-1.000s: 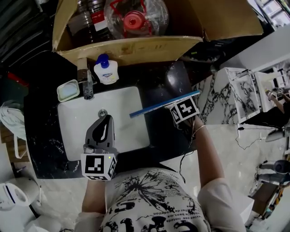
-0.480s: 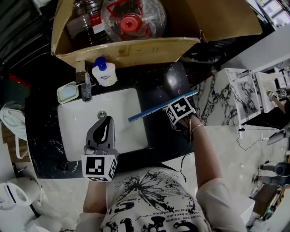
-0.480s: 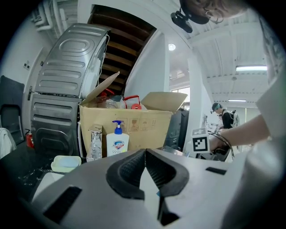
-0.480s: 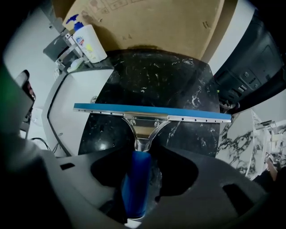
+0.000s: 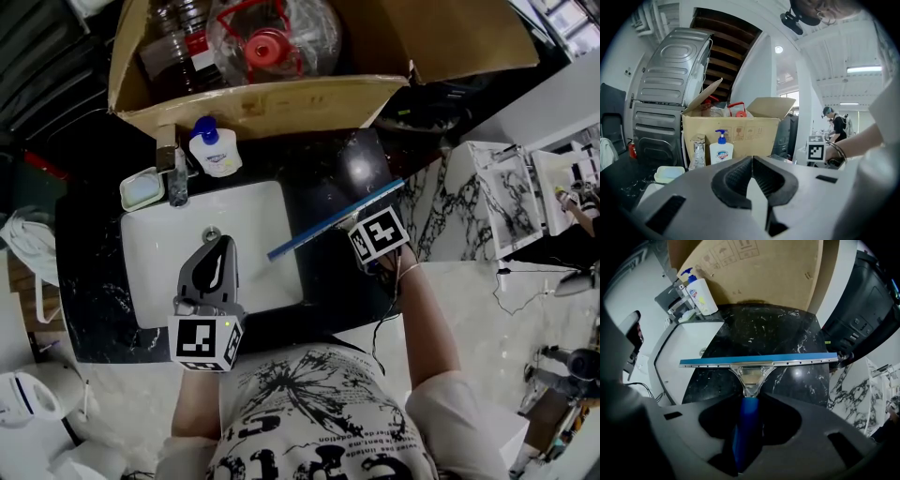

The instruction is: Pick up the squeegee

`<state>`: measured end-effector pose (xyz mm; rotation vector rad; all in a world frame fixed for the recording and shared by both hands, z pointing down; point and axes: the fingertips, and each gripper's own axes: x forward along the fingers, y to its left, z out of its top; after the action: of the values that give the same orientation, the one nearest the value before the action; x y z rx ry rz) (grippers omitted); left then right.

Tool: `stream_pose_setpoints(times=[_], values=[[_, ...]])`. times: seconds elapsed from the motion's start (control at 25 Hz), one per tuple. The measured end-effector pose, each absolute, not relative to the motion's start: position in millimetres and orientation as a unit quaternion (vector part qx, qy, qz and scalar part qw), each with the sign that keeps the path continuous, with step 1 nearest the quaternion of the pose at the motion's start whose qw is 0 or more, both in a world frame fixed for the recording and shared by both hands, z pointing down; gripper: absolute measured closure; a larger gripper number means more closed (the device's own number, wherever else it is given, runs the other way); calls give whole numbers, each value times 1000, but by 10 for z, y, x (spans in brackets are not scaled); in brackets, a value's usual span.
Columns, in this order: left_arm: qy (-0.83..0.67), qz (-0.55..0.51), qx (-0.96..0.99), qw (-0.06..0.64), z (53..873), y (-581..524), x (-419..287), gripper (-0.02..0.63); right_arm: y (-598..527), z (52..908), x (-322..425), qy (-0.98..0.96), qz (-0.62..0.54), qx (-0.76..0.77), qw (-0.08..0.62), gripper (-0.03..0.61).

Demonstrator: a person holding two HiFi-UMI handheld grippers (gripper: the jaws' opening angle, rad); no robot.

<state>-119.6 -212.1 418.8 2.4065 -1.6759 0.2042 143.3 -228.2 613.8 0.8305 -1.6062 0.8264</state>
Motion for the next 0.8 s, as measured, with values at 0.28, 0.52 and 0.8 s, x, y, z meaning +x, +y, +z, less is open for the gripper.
stream_pose_setpoints(times=[0.28,0.52,0.8], values=[[-576,72,809,92,4067,-2080,-1151,601,-2432,5830,1336,-723,319,393,470,460],[-579,66,809,70,3960,-1995,-1081,601,-2548,5311,1228,-772,267,439,374,460],[-596,55,800,38,3679,-1891,-1125,601,-2575,4586,1108,-819,169,495,235,461]])
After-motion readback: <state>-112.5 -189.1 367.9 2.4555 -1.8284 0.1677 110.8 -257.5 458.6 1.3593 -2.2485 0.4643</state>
